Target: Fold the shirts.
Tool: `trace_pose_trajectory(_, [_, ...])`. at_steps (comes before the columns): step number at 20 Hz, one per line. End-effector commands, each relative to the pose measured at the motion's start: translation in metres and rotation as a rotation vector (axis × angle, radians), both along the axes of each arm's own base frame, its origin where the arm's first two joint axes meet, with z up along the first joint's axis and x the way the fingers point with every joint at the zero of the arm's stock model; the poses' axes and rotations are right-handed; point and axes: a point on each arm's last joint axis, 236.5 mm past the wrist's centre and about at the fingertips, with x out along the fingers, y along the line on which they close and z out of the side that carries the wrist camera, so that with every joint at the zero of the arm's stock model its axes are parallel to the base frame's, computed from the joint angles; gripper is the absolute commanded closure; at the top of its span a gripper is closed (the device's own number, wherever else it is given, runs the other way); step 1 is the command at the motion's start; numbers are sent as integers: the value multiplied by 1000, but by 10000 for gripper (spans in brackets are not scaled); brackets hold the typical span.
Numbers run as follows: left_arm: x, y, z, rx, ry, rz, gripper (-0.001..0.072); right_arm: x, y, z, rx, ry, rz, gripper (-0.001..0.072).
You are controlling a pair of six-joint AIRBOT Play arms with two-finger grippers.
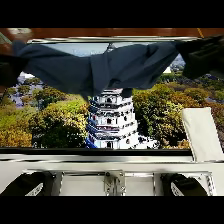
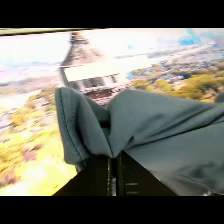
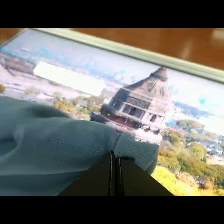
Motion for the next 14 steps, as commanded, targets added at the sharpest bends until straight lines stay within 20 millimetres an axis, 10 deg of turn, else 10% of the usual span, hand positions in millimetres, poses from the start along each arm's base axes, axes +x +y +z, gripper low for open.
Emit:
trace_pose_trajectory(1, [-28,39,-31,101,149,103,672,-33,-20,-9,-44,78,-55,650])
trace_pose_trajectory(8, [-43,22,-163,149,514,65,672,-58,-31,-149,-214,641,-38,649])
trace_pose_trajectory(14, [-45,2,-280,44,725,122,672,8,-9,-280,-122,793,-72,649])
